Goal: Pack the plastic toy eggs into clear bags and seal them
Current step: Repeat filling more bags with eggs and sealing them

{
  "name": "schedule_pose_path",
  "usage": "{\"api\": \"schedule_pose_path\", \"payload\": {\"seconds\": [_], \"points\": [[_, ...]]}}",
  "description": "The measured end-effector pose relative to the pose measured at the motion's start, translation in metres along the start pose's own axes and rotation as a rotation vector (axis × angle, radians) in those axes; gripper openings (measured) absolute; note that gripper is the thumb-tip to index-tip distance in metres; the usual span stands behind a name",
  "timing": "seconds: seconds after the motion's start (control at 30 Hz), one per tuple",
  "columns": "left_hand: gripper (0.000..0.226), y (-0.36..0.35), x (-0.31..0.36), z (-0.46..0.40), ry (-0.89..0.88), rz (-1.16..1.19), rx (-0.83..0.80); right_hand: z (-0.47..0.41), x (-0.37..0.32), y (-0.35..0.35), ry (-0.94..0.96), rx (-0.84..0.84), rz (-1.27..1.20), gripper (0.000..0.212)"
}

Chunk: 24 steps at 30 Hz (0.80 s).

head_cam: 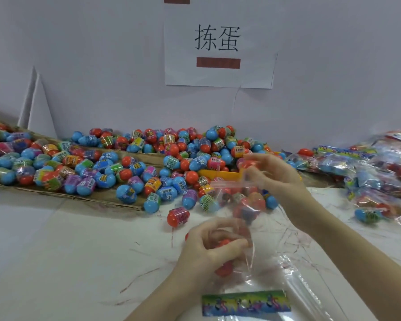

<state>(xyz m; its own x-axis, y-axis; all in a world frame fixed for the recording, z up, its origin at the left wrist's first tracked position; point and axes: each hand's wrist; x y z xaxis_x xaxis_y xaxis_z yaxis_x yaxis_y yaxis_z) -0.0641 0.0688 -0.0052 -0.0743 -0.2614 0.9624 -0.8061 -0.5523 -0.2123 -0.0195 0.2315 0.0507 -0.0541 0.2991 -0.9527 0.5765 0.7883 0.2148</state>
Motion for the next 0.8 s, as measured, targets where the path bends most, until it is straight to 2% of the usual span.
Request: {"api": "schedule_pose_path", "payload": {"seconds": [0.1,0.17,0.37,0.53,0.6,0.67,0.8], "points": [[0.044,-0.001,-0.001,-0.003,0.025,0.069,0.052,0.023,-0.011,0.014,-0.085,-0.015,-0.433,0.03],[0.048,-0.001,0.0,-0.003,0.034,0.071,0.048,0.037,-0.015,0.019,-0.102,-0.067,-0.589,0.037],[0.057,-0.005,-0.002,-0.003,0.004,0.022,0.049,0.057,-0.018,0.025,-0.089,-0.06,-0.728,0.04],[0.059,-0.009,-0.001,-0.001,-0.02,-0.03,0.06,0.065,-0.019,0.021,-0.046,-0.063,-0.631,0.026],[0.058,-0.009,-0.001,-0.001,-0.032,-0.05,0.055,0.067,-0.019,0.018,0.02,-0.011,-0.475,0.03],[0.056,-0.009,-0.001,0.0,-0.035,-0.067,0.04,0.069,-0.019,0.016,0.108,0.046,-0.29,0.045],[0.057,-0.008,-0.001,0.001,-0.039,-0.092,0.014,0.071,-0.018,0.012,0.308,0.095,-0.032,0.037]]}}
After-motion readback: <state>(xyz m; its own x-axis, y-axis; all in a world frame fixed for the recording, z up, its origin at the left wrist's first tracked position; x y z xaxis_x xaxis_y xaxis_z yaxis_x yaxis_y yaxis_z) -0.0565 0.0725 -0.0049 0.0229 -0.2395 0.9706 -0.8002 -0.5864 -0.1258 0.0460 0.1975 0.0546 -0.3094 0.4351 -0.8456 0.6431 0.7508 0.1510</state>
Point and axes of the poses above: each hand's wrist, its own z-axis away from the middle knuckle, its own y-axis out of the back of the hand, x = y × z, and after that the axes turned 6 degrees about -y, right-handed
